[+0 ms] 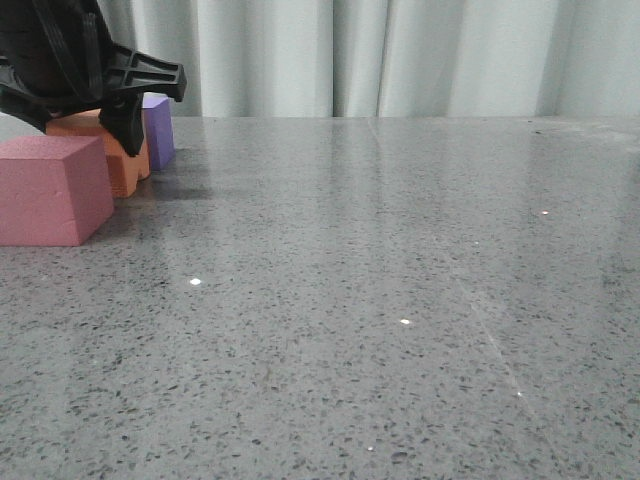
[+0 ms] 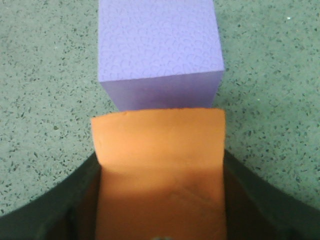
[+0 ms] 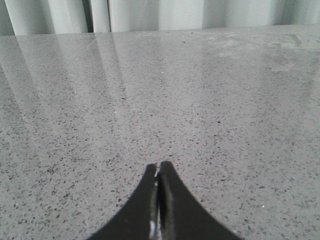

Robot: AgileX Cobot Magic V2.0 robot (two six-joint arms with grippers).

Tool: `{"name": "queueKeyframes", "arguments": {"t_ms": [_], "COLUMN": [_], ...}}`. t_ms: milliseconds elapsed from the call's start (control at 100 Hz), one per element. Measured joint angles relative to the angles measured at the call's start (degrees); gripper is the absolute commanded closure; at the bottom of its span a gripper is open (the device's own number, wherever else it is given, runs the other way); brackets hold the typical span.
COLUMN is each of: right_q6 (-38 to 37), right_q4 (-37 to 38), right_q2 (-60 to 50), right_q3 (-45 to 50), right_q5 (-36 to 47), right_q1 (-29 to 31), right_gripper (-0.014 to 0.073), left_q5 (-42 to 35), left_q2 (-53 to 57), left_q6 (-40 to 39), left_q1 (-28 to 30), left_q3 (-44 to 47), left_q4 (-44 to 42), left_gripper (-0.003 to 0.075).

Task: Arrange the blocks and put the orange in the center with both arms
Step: 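Lower the orange cube between the purple and pink cubes, then open the left gripper and raise it away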

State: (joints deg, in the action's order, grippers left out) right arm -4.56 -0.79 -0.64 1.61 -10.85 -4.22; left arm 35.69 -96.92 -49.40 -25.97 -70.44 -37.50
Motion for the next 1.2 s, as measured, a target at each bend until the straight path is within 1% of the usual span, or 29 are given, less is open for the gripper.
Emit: {"name": "queueKeyframes", "arguments": {"t_ms": [20,90,160,210,260,310,350,610,810,950,1200], "right_q6": [0.0,0.0,0.0,0.0,0.0,0.0,0.0,0.0,0.0,0.0,0.0], "right_q4": [0.0,0.0,0.0,0.0,0.0,0.0,0.0,0.0,0.0,0.0,0.0], "right_q2": [0.0,0.0,0.0,0.0,0.0,0.0,0.0,0.0,0.0,0.0,0.0], "right_q3": [0.0,0.0,0.0,0.0,0.0,0.0,0.0,0.0,0.0,0.0,0.0], "right_q5": [0.0,0.0,0.0,0.0,0.0,0.0,0.0,0.0,0.0,0.0,0.0], "right_q1": [0.0,0.0,0.0,0.0,0.0,0.0,0.0,0.0,0.0,0.0,0.0], "right_gripper": [0.0654,0.0654,0.0654,0.0654,0.0654,0.0654,0.0654,0.0654,0.0654,0.0654,0.0654], "left_q5": [0.0,0.0,-0.1,-0.2,-0.3,0.0,0.4,0.8,0.8,0.8,1.2], "left_q2": [0.0,0.0,0.0,0.0,0.0,-0.1,-0.4,0.2,3.9,8.9,22.3], "left_q6": [0.0,0.0,0.0,0.0,0.0,0.0,0.0,0.1,0.1,0.6,3.9], "left_q1": [0.0,0.0,0.0,0.0,0.0,0.0,0.0,0.0,0.0,-0.2,-1.4], "left_q3": [0.0,0.0,0.0,0.0,0.0,0.0,0.1,0.2,0.2,0.2,1.0], "left_q4": [-0.1,-0.1,-0.1,-0.2,-0.2,-0.3,-0.3,-1.3,-1.3,-1.1,-1.1], "left_gripper": [0.0539,0.0466,0.0353,0.0257,0.0185,0.0139,0.0119,0.0117,0.0118,0.0123,0.0123]}}
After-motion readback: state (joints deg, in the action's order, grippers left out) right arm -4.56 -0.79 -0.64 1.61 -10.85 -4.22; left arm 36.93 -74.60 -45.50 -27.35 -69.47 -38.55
